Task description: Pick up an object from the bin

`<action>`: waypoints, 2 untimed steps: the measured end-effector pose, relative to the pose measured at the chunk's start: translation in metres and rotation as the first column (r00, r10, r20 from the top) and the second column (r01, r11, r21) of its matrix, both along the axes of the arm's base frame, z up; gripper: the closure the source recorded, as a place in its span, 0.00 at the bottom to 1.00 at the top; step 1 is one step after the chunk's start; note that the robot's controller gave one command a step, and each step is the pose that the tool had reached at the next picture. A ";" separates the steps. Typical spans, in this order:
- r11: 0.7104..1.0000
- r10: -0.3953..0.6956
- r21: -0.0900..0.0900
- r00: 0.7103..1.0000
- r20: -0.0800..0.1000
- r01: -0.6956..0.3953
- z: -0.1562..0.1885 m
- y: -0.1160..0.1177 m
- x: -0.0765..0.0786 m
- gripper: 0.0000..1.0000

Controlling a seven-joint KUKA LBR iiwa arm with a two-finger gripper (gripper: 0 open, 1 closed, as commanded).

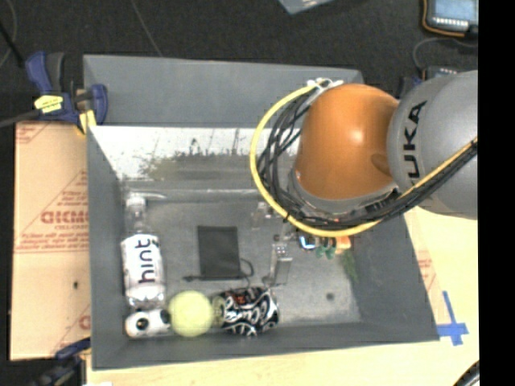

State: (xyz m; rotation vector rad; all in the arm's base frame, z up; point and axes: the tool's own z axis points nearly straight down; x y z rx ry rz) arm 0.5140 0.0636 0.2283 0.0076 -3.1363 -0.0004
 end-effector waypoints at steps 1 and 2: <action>1.000 -0.002 0.001 1.000 0.008 0.002 0.004 0.000 0.001 0.00; 0.999 0.040 0.000 0.999 0.015 -0.040 -0.038 0.015 0.013 0.00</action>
Offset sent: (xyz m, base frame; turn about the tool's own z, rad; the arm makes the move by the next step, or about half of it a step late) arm 0.0296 0.0509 -0.1396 -0.1408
